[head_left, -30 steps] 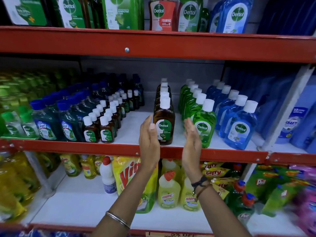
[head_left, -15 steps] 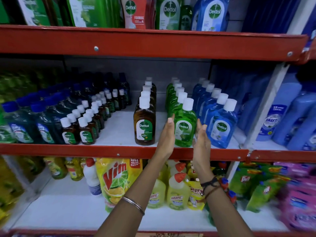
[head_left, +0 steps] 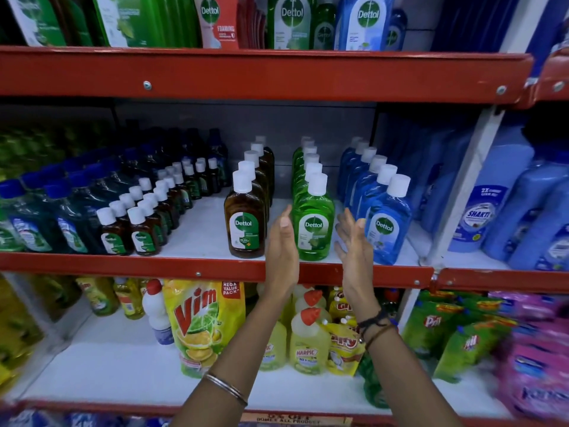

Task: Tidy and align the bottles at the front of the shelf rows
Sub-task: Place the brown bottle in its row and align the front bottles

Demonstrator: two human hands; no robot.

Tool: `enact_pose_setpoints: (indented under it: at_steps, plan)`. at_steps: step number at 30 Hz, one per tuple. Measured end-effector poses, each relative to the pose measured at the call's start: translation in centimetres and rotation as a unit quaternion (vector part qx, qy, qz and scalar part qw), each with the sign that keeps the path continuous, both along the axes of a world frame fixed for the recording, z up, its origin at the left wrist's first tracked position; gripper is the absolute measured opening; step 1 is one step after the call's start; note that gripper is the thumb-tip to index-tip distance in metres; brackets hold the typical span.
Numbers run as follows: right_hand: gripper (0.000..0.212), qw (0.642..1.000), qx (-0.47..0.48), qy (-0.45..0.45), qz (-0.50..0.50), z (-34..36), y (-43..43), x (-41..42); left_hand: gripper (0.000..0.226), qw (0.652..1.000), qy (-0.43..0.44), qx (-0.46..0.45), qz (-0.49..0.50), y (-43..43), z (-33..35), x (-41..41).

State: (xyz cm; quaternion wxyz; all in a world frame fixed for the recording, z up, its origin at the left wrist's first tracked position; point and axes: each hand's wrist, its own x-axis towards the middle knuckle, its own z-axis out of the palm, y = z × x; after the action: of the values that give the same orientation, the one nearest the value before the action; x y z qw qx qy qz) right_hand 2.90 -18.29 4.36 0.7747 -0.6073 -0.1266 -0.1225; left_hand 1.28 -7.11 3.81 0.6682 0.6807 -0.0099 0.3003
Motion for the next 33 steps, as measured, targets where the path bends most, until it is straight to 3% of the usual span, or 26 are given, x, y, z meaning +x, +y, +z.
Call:
enact_pose_setpoints:
  at_steps: [4,8,10,13,16,26,33]
  plan:
    - [0.055,0.983,0.048,-0.093,-0.153,-1.2,-2.3,-1.5,0.035,0.992,-0.111,0.040,0.038,-3.6,0.0,-1.3]
    - [0.048,0.970,0.032,-0.110,-0.213,-1.5,-5.3,-0.8,0.042,0.993,-0.045,0.062,-0.088,-7.6,0.2,0.1]
    - [0.049,0.975,0.012,-0.086,-0.204,-1.4,-6.3,-0.1,0.063,0.992,0.005,0.056,-0.117,-9.1,0.3,1.5]
    - [0.059,0.984,-0.015,-0.051,-0.167,-1.3,-7.2,0.5,0.111,0.988,0.085,0.032,-0.125,-10.4,0.7,3.8]
    - [0.064,0.991,-0.019,-0.044,-0.122,-1.4,-7.7,0.8,0.129,0.984,0.120,0.022,-0.130,-10.9,0.7,5.2]
    - [0.053,0.999,0.021,0.045,-0.006,-0.1,-11.1,3.8,0.089,0.990,0.094,-0.007,-0.109,-10.0,0.0,5.1]
    - [0.054,0.997,0.031,0.065,0.001,0.1,-11.8,4.2,0.070,0.991,0.076,-0.002,-0.113,-10.0,-0.3,5.0]
